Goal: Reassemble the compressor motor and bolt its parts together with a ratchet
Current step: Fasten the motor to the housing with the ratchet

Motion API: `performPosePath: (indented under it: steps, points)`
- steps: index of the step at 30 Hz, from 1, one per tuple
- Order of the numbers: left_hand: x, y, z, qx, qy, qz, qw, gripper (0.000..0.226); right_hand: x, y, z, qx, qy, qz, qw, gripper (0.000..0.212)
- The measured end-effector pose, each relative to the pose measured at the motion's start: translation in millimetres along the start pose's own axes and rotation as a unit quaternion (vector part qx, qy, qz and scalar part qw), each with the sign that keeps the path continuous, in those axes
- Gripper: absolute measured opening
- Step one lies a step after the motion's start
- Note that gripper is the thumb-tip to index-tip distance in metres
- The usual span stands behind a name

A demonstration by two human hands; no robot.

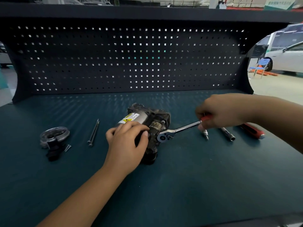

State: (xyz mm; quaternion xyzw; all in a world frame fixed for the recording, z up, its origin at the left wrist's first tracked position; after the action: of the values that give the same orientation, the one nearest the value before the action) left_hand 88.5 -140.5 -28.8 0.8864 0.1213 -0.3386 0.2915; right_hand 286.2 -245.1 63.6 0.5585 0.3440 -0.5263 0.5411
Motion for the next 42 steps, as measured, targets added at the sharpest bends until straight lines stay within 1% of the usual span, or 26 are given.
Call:
performPosePath:
  steps: [1, 2, 5, 8, 10, 13, 15, 17, 23, 29, 35, 39, 42]
  points:
    - [-1.0, -0.7, -7.3, -0.016, -0.007, 0.009, 1.0, 0.017, -0.4, 0.1, 0.7, 0.0, 0.001, 0.004, 1.0, 0.032]
    - [-1.4, -1.0, -15.2, -0.034, -0.026, 0.012, 0.999, 0.014, -0.6, 0.1, 1.4, 0.0, 0.003, 0.006, 1.0, 0.032]
    - [0.6, -0.3, -40.4, -0.093, -0.137, 0.016, 0.986, 0.025, -1.8, -1.0, 2.9, 0.005, 0.0, 0.011, 1.0, 0.032]
    - [8.7, 5.2, -60.4, -0.125, -0.236, 0.02, 0.963, 0.024, -6.1, -3.1, 3.6, 0.007, 0.001, 0.012, 1.0, 0.032]
    - [15.0, 7.1, -69.2, -0.142, -0.271, 0.023, 0.952, 0.021, -9.7, -4.8, 3.2, 0.005, -0.001, 0.004, 1.0, 0.032]
    - [21.2, 9.5, -77.5, -0.157, -0.299, 0.019, 0.941, 0.014, -14.4, -6.8, -2.3, -0.001, -0.019, -0.021, 1.0, 0.031]
    - [22.4, 11.6, -81.1, -0.156, -0.307, 0.018, 0.939, 0.009, -17.6, -7.6, -6.8, 0.002, -0.031, -0.033, 0.999, 0.031]
    - [22.9, 11.4, -83.7, -0.163, -0.307, 0.027, 0.937, 0.009, -20.3, -8.2, -8.4, 0.002, -0.03, -0.034, 0.999, 0.031]
    - [24.3, 10.2, -83.3, -0.175, -0.307, 0.04, 0.935, 0.027, -15.8, -9.1, -2.0, -0.002, -0.027, -0.044, 0.999, 0.032]
    - [24.4, 10.8, -82.8, -0.165, -0.309, 0.044, 0.936, 0.014, -15.6, -11.7, -2.4, 0.014, -0.035, -0.03, 0.999, 0.032]
    - [23.3, 12.0, -85.8, -0.164, -0.313, 0.034, 0.935, 0.013, -18.7, -13.1, 0.4, 0.041, -0.057, -0.06, 0.996, 0.037]
    - [20.9, 12.2, -88.7, -0.179, -0.319, 0.001, 0.931, 0.028, -21.8, -12.8, -1.7, 0.05, -0.065, -0.075, 0.994, 0.043]
    - [20.9, 10.8, -90.0, -0.199, -0.317, 0.005, 0.927, 0.031, -21.1, -11.2, -1.8, 0.058, -0.071, -0.081, 0.992, 0.046]
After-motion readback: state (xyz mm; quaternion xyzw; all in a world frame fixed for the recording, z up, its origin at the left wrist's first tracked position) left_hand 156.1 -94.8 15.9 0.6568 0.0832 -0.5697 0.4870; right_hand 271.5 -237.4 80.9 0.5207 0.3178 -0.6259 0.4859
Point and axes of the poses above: each hand's wrist, its own z-axis away from the middle knuckle, its own x-axis out of the palm, y = z × x, the point moved 4 cm from there along -z, towards the middle knuckle, and after that the axes turned 5 degrees about -y, right-handed, at the moved point
